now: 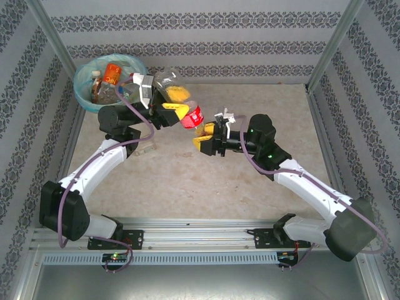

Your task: Put the plastic bottles in the bin

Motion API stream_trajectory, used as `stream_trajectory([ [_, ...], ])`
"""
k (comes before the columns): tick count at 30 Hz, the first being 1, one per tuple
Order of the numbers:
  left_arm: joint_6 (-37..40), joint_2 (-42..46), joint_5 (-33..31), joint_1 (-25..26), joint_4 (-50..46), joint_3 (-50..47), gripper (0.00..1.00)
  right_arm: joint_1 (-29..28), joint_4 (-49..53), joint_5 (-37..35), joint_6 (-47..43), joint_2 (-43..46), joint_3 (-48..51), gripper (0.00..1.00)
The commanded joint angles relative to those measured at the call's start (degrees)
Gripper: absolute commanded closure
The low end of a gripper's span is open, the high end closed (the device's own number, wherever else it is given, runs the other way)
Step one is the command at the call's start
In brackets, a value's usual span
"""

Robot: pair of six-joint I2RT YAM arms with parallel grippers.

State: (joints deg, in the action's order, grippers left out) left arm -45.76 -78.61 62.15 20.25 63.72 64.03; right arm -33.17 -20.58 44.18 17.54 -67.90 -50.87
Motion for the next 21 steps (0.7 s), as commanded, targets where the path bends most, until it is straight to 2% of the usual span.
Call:
stream_trajectory([
  [1,10.9,6.0,-6.1,0.3,-11.6,2.9,0.62,0.1,3.3,-11.0,-1.0,2.9,-1.0,0.38],
  [3,20.7,9.2,-11.6,0.2,-24.0,4.7,0.7,-0.1,4.6,-17.4,-1.6,5.1,-0.5,0.32],
  [4,25.5,10.7,-15.3,0.2,-30.7,6.2,0.71,-0.1,5.0,-20.0,-2.2,6.3,0.1,0.3],
  [6,34.1,12.3,-22.3,0.0,-42.3,10.3,0.78,-0.1,5.5,-24.7,-2.9,8.5,1.2,0.28],
  [7,37.7,12.5,-26.6,-0.3,-47.8,13.2,0.78,-0.1,5.6,-26.5,-3.3,9.4,1.9,0.28],
  [10,46.2,10.6,-39.2,-1.7,-64.2,23.5,0.81,0.1,6.3,-29.8,-4.0,11.5,3.3,0.27],
  [13,50.1,6.2,-51.9,-4.8,-74.5,32.9,0.85,0.2,7.4,-30.3,-4.6,11.9,3.6,0.27],
  [17,51.0,-0.7,-54.2,-12.4,-82.1,40.9,0.85,0.3,7.8,-29.1,-5.1,11.1,3.5,0.28],
  [21,57.2,-7.9,-59.7,-15.6,-89.0,47.3,0.85,0.4,7.8,-28.0,-5.5,9.9,2.9,0.28],
])
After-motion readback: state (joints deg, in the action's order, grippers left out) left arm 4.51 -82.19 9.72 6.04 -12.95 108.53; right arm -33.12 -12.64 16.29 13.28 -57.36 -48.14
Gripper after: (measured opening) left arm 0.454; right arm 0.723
